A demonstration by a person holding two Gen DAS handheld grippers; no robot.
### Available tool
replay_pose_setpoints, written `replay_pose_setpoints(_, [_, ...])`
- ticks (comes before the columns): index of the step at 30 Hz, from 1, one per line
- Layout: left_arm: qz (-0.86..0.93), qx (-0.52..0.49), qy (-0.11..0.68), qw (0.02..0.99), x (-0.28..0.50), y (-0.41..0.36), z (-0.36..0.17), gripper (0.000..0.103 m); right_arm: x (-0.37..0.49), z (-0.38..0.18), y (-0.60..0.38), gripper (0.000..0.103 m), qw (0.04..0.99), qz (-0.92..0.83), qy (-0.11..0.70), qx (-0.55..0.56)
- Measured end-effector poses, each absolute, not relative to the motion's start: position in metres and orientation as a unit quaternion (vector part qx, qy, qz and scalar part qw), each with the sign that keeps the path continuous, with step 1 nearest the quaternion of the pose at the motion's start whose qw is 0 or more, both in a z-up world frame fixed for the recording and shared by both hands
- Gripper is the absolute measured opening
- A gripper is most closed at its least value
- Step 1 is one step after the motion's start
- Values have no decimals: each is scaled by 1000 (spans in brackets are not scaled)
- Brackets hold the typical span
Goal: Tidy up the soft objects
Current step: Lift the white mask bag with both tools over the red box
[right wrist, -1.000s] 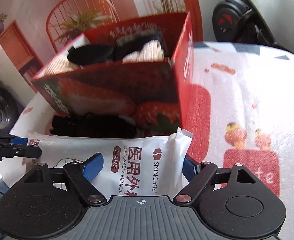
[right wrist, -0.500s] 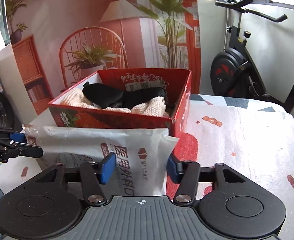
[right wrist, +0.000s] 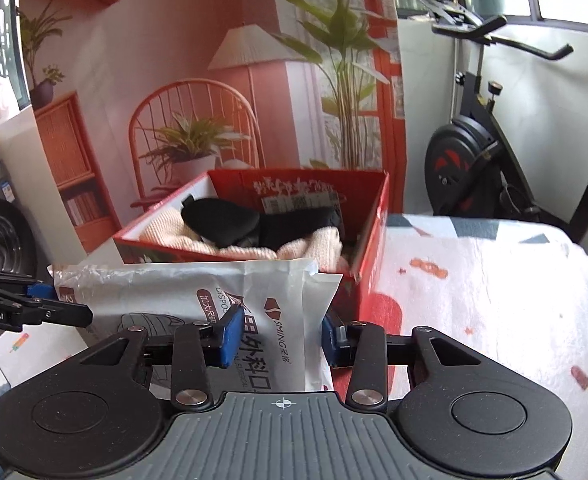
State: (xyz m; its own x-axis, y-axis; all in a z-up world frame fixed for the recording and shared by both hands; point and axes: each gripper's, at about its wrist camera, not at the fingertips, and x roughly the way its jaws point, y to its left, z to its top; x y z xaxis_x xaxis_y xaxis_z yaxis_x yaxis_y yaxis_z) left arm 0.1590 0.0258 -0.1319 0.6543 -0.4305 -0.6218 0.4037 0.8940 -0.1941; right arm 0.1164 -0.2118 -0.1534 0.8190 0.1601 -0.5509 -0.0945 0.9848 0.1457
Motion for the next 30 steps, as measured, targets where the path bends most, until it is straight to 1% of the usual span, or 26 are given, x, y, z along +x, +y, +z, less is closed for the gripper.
replay_pose_setpoints(10, [-226,-16,267,937,179,24,-56,58,149,-79,-216,37,964,96,247,21])
replay_pose_setpoints(15, [-222,-7,228,948,209,9,-37,58,178,-57,-222,37,973,83,213,-16])
replay_pose_setpoints(22, [-198,-22,214,956,271,-5,-34,58,230,-62,-228,37,983,48,174,-28])
replay_pose_setpoints(25, [-186,-25,207,960,292,-3,-37,58,257,-76,-224,37,982,42,178,-42])
replay_pose_setpoints(30, [-194,-34,217,956,327,2,-51,58,296,-99,-223,37,980,37,182,-73])
